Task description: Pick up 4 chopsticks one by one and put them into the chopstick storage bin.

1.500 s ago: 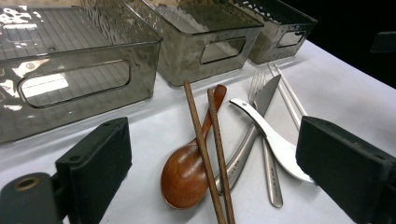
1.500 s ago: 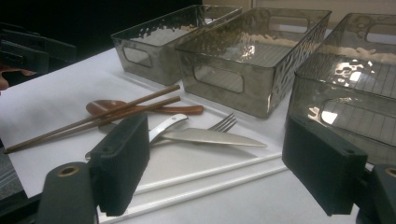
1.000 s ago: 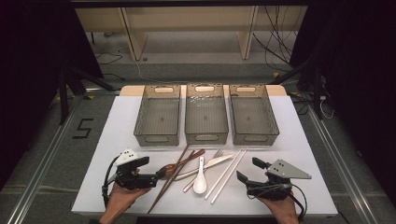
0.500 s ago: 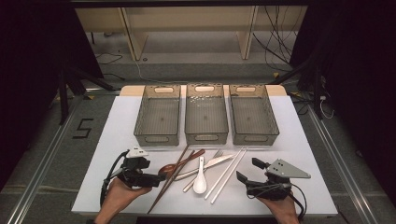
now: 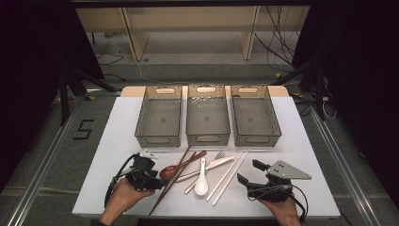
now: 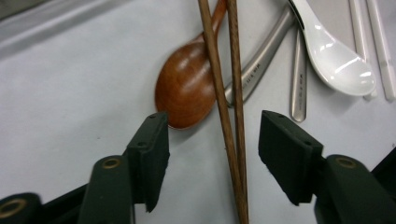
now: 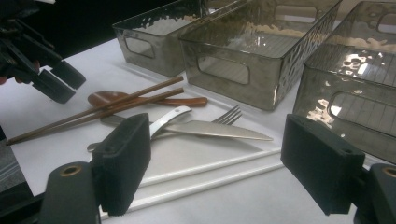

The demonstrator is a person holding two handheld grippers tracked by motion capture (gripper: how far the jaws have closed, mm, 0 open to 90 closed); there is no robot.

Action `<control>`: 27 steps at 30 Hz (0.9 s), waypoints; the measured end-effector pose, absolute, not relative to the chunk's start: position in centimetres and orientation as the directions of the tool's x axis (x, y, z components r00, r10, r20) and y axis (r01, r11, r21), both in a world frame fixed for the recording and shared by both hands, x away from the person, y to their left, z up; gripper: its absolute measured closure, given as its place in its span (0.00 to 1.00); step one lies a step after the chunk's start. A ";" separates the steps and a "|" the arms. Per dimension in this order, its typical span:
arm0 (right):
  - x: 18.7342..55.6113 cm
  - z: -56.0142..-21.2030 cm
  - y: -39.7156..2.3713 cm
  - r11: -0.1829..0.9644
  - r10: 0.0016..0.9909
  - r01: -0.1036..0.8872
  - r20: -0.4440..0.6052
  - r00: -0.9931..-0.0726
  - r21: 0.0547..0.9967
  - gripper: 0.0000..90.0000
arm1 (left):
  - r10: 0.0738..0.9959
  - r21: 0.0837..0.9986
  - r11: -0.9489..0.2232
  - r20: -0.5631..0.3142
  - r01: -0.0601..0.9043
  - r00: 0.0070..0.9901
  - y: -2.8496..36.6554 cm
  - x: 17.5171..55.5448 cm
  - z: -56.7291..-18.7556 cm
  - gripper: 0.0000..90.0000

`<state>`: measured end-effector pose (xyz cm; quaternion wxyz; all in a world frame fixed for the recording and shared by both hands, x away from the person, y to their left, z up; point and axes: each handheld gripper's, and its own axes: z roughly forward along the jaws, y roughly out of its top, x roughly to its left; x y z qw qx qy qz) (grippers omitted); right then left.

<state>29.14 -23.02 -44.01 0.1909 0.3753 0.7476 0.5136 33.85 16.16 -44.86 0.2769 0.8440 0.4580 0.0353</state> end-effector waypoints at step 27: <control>29.1 -44.0 -22.9 0.192 0.755 0.365 0.101 -0.648 0.911 0.28 | 0.762 0.436 -0.479 -0.225 0.762 0.607 14.8 35.0 -46.9 0.89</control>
